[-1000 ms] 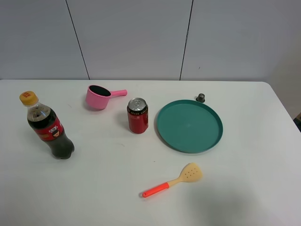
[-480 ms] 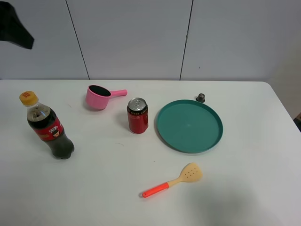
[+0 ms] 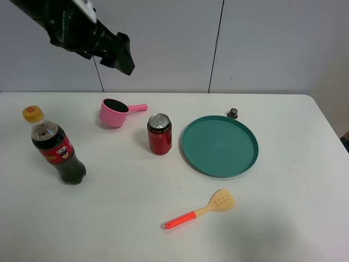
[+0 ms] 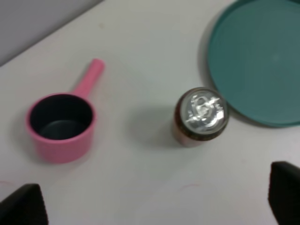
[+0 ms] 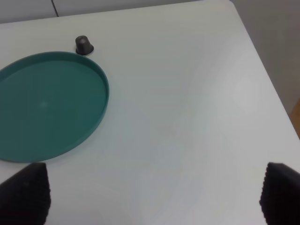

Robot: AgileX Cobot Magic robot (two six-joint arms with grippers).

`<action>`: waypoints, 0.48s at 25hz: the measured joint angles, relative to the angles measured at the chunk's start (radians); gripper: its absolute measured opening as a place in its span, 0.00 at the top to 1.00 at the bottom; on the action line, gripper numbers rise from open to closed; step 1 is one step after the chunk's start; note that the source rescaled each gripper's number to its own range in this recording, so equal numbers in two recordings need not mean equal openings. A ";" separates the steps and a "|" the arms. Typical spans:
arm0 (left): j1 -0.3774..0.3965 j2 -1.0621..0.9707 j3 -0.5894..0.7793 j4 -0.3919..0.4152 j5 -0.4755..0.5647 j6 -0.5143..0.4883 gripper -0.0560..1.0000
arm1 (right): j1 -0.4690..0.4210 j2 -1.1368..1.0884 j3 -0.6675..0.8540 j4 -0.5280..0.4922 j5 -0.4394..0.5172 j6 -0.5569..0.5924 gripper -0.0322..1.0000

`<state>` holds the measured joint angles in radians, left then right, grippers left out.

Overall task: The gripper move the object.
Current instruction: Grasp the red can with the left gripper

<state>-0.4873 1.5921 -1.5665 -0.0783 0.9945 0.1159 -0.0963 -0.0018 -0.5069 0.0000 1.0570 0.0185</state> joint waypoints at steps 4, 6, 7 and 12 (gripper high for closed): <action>-0.050 0.084 -0.034 0.000 0.001 0.020 0.08 | 0.000 0.000 0.000 0.000 0.000 0.000 0.00; -0.070 0.120 -0.040 0.000 -0.010 0.044 0.08 | 0.000 0.000 0.000 0.000 0.000 0.000 0.00; -0.079 0.136 -0.040 0.001 -0.021 0.059 0.08 | 0.000 0.000 0.000 0.000 0.000 0.000 0.00; -0.109 0.201 -0.043 0.036 -0.058 0.134 0.08 | 0.000 0.000 0.000 0.000 0.000 0.000 0.00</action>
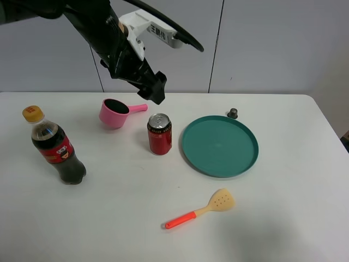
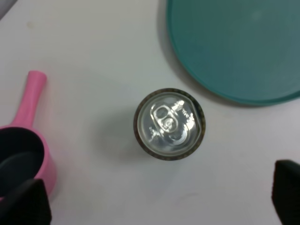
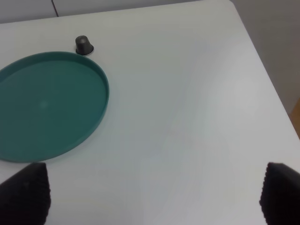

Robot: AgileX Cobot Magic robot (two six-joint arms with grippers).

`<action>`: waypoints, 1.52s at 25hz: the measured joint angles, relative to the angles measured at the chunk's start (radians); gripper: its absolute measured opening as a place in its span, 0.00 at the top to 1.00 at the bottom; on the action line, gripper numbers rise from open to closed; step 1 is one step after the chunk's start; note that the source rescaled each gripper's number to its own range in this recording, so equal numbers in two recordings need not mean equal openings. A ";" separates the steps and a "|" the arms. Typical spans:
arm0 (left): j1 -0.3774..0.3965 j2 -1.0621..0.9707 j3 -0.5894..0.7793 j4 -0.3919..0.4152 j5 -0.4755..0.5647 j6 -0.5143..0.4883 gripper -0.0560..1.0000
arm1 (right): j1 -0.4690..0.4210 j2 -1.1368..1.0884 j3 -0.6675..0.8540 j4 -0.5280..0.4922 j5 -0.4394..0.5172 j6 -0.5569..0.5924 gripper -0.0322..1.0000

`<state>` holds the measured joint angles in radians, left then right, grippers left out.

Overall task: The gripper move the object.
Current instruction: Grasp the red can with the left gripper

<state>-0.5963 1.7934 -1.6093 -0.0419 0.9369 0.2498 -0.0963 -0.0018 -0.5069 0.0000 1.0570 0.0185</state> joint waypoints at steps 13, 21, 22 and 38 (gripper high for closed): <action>-0.013 0.173 -0.001 -0.037 -0.112 0.174 0.08 | 0.000 0.000 0.000 0.000 0.000 0.000 0.00; -0.015 0.245 -0.002 -0.041 -0.130 0.258 0.08 | 0.000 0.000 0.000 0.000 0.000 0.000 0.00; -0.015 0.256 -0.002 -0.042 -0.135 0.264 0.08 | 0.000 0.000 0.000 0.000 0.000 0.000 0.00; -0.015 0.371 -0.002 -0.042 -0.206 0.317 0.08 | 0.000 0.000 0.000 0.000 0.000 0.000 0.00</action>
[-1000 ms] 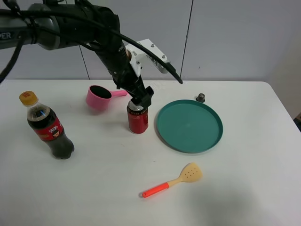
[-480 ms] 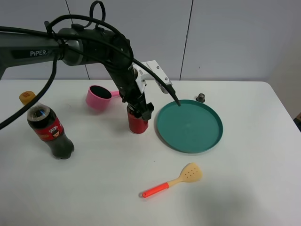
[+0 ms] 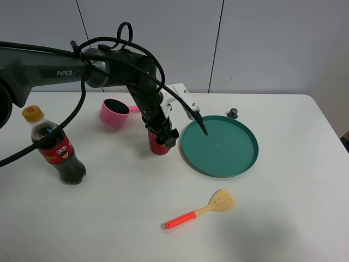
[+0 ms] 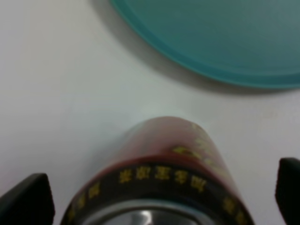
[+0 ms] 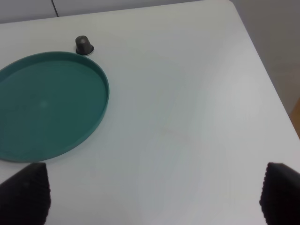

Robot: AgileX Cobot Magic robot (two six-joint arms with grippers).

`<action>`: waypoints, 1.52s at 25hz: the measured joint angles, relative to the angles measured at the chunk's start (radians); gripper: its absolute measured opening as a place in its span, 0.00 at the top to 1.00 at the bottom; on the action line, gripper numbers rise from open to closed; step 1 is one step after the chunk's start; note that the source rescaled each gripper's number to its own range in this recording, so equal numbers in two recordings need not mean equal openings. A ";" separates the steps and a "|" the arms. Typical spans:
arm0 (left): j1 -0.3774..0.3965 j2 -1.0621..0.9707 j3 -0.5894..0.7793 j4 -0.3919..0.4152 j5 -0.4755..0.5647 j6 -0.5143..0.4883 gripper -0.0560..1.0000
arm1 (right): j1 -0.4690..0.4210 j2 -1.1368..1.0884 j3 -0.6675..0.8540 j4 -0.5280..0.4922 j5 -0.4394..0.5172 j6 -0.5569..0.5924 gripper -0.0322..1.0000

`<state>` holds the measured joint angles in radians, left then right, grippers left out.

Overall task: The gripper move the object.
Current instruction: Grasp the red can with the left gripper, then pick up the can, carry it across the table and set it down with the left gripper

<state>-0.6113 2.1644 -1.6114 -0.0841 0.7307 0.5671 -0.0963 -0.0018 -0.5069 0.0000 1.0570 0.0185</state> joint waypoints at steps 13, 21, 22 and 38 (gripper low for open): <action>0.000 0.002 -0.001 -0.003 -0.001 0.000 0.95 | 0.000 0.000 0.000 0.000 0.000 0.000 0.00; 0.000 0.002 -0.005 -0.005 0.004 0.000 0.93 | 0.000 0.000 0.000 0.000 0.000 0.000 0.00; 0.000 0.003 -0.011 -0.005 0.015 0.000 0.93 | 0.000 0.000 0.000 0.000 0.000 0.000 0.00; -0.132 -0.070 -0.296 0.002 0.318 -0.012 0.93 | 0.000 0.000 0.000 0.000 0.000 0.000 0.00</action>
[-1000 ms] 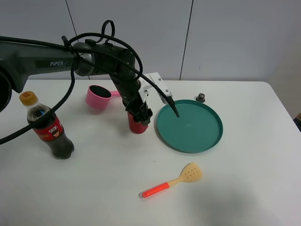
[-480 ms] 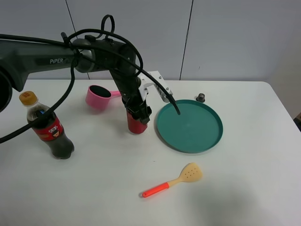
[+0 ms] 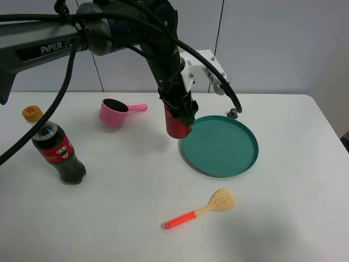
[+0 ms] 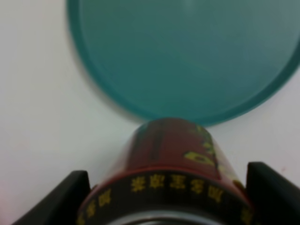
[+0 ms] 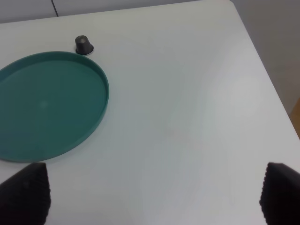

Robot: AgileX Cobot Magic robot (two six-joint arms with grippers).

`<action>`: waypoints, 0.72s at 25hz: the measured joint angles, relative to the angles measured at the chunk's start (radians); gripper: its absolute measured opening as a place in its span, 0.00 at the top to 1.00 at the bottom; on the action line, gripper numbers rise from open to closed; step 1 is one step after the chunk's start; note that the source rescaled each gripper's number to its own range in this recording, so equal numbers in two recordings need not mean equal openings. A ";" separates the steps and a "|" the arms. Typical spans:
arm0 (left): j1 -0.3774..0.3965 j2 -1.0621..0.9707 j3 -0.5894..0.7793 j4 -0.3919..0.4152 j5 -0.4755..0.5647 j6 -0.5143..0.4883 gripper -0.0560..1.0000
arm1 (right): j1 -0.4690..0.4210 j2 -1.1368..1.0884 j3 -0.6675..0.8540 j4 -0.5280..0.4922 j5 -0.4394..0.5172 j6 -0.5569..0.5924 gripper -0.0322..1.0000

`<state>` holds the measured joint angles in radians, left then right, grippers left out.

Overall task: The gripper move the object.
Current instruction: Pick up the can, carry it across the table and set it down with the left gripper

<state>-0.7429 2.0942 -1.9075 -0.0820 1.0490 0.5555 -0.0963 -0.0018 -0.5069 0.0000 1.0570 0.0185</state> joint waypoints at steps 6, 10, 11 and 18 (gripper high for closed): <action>-0.112 0.000 -0.054 -0.014 0.006 -0.015 0.93 | 0.000 0.000 0.000 0.000 0.000 0.000 0.00; -0.181 0.000 -0.056 -0.054 -0.054 -0.051 0.93 | 0.000 0.000 0.000 0.000 0.000 0.000 0.00; -0.197 0.000 -0.056 -0.060 -0.080 -0.057 0.93 | 0.000 0.000 0.000 0.000 0.000 0.000 0.00; -0.285 0.003 -0.056 -0.077 -0.231 -0.082 0.93 | 0.000 0.000 0.000 0.000 0.000 0.000 0.00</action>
<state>-1.0283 2.0972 -1.9633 -0.1595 0.8178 0.4734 -0.0963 -0.0018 -0.5069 0.0000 1.0570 0.0185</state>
